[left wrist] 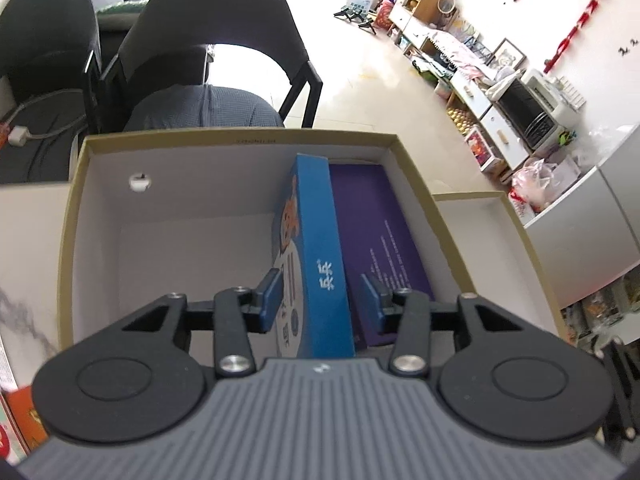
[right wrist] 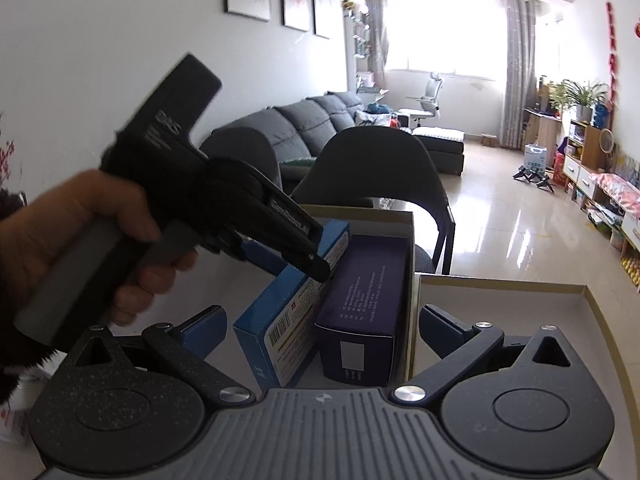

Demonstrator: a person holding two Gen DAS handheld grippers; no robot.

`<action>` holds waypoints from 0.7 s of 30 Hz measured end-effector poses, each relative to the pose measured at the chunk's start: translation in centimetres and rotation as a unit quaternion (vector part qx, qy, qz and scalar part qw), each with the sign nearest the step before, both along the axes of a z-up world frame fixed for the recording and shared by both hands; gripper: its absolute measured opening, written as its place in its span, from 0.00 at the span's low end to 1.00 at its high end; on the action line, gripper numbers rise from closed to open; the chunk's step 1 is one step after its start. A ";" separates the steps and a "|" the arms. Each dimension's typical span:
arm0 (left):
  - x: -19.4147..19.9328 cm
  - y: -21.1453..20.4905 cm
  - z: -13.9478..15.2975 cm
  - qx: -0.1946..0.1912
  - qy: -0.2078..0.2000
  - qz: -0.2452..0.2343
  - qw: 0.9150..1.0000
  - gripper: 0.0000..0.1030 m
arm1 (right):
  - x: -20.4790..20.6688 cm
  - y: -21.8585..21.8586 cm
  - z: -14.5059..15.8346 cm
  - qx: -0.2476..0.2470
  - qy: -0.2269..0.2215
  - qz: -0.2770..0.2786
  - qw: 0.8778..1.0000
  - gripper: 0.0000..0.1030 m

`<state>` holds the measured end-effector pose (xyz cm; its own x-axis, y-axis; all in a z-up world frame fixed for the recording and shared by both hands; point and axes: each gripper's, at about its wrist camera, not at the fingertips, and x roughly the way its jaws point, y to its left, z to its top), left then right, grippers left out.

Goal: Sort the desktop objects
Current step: 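Lower the blue box into the cardboard box and open the left gripper, then push the blue box against the purple box with the right gripper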

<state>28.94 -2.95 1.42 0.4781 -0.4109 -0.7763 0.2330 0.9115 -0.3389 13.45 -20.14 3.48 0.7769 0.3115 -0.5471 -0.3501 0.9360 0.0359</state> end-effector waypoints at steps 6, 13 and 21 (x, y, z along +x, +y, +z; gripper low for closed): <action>-1.4 1.6 -0.2 -0.020 0.000 0.003 1.000 0.39 | 0.5 0.3 -0.1 -0.031 0.009 0.012 0.999 0.86; -3.4 3.7 1.4 -0.046 -0.026 0.010 0.999 0.39 | 2.9 3.2 0.7 -0.064 0.039 0.047 0.996 0.68; -7.1 5.9 2.6 -0.034 -0.075 0.023 0.996 0.40 | 4.1 6.0 -0.6 -0.102 0.078 0.080 0.989 0.43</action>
